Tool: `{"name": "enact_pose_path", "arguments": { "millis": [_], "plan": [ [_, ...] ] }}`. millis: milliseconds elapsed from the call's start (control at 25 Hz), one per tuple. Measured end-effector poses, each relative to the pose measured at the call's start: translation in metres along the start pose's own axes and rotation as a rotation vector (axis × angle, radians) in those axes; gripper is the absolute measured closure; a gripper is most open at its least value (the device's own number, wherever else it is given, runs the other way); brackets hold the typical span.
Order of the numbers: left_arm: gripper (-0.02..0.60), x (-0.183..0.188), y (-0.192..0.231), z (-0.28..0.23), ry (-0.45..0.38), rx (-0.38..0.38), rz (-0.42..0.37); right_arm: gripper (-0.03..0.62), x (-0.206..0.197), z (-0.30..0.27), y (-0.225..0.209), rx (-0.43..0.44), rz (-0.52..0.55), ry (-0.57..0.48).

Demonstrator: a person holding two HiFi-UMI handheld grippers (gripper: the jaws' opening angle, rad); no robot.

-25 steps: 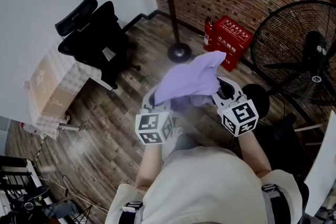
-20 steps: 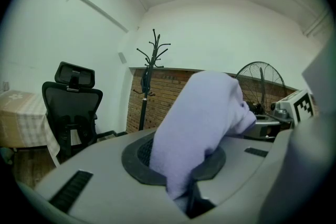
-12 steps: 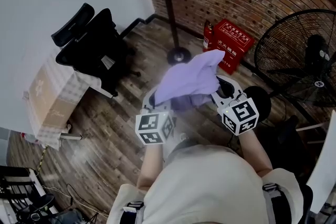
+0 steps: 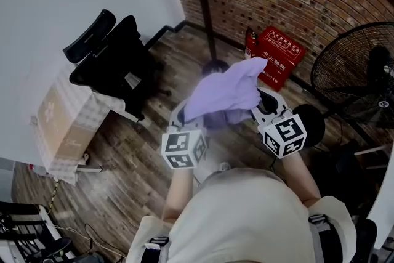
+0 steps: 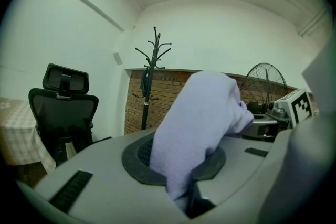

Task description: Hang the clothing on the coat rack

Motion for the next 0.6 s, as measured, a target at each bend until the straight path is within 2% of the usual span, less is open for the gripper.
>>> {"name": "enact_pose_path", "arguments": {
  "millis": [600],
  "plan": [
    [0.534, 0.002, 0.04, -0.029, 0.015, -0.012, 0.017, 0.496, -0.001, -0.046, 0.0, -0.014, -0.01, 0.012]
  ]
}}
Point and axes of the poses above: the fingertips, and each gripper's own axes: z backward along the fingers, y to its left, x out of its top, the point moved 9 cm from there along z, backward along the fingers, and after that the axes turned 4 degrees about -y, right-handed, at the moved point
